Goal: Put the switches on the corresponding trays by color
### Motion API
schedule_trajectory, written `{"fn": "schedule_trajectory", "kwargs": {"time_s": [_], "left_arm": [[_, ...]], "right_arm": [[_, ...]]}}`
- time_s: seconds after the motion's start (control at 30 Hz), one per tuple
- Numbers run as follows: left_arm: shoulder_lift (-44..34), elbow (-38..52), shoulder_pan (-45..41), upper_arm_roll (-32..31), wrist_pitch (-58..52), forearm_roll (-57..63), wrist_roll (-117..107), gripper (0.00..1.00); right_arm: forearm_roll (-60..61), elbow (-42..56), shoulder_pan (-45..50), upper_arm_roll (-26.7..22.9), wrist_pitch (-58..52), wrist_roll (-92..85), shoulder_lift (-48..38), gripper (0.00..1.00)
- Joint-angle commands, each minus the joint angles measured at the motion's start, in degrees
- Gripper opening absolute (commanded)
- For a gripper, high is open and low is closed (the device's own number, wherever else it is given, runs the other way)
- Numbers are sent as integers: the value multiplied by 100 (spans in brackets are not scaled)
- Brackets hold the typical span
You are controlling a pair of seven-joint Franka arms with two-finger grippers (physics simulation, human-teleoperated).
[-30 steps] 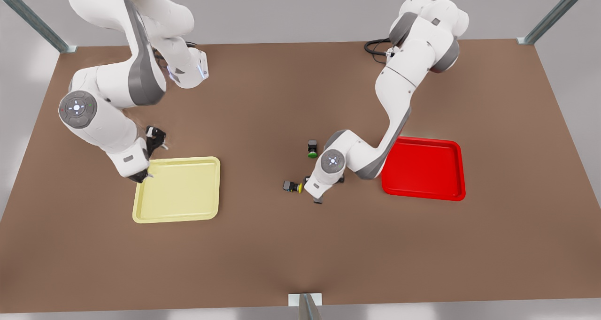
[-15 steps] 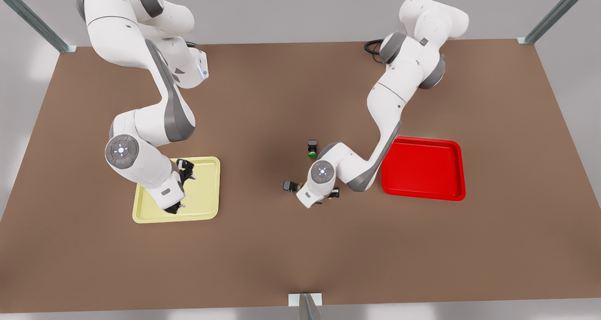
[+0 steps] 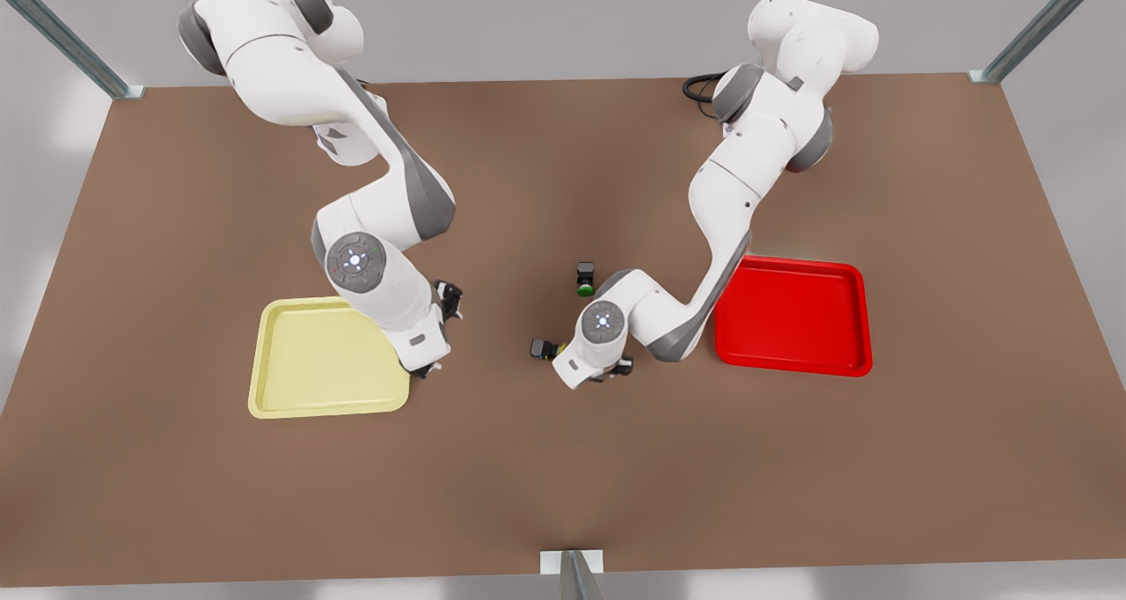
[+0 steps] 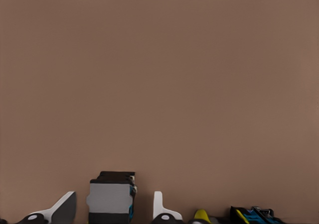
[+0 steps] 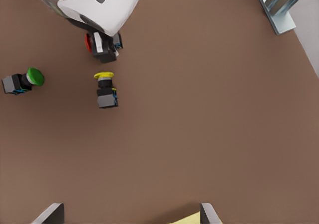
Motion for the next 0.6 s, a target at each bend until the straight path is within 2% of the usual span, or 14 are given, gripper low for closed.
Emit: {"fn": "schedule_trajectory", "kwargs": {"time_s": [0.0,0.13,0.2,0.3,0.33,0.57], "left_arm": [[0,0,0,0,-1,153,12,75],[52,-26,0,0,87,259,92,74],[61,-35,0,9,52,259,83,66],[43,-26,9,9,-45,250,74,66],[43,-26,9,9,-80,250,74,61],[52,-17,9,9,-89,250,74,53]], "right_arm": [[17,-10,4,0,6,0,6,100],[17,-28,13,0,-12,70,-3,100],[17,-28,13,0,6,53,6,100],[8,-19,13,0,199,-905,76,100],[-1,-1,13,0,217,-1046,94,100],[-27,42,4,-18,94,-862,50,100]]}}
